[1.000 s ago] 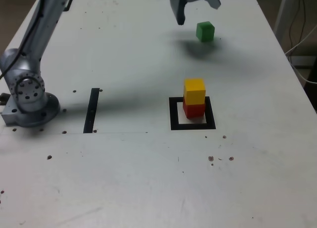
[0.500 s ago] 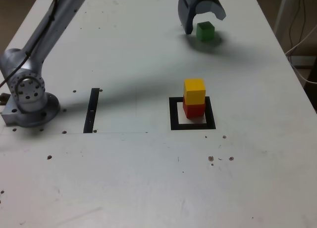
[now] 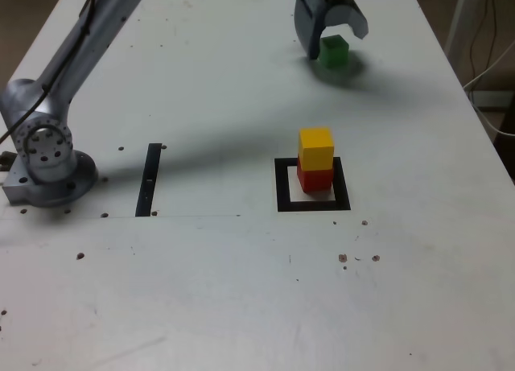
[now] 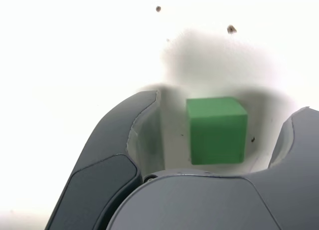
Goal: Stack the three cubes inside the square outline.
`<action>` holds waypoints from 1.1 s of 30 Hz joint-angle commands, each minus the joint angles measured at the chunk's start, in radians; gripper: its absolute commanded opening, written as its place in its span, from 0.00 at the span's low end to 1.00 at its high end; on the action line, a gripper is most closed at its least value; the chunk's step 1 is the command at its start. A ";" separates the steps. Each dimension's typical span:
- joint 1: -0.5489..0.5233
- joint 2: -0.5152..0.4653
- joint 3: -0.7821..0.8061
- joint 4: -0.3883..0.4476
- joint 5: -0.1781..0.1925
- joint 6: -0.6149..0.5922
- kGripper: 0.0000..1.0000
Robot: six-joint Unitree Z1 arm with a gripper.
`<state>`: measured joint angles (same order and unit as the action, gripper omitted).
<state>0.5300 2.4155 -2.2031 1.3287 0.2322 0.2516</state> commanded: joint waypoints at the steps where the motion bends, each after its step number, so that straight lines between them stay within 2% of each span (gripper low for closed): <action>1: -0.004 0.011 -0.006 -0.002 -0.008 -0.001 0.81; 6: -0.002 0.013 0.003 -0.012 -0.001 -0.001 0.77; 11: 0.004 0.009 0.013 -0.024 0.008 -0.001 0.66; 24: 0.003 -0.022 0.070 -0.074 -0.003 -0.007 0.48; 33: -0.001 -0.073 0.086 -0.096 -0.007 0.055 0.19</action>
<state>0.5302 2.3612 -2.1185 1.2324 0.2269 0.2950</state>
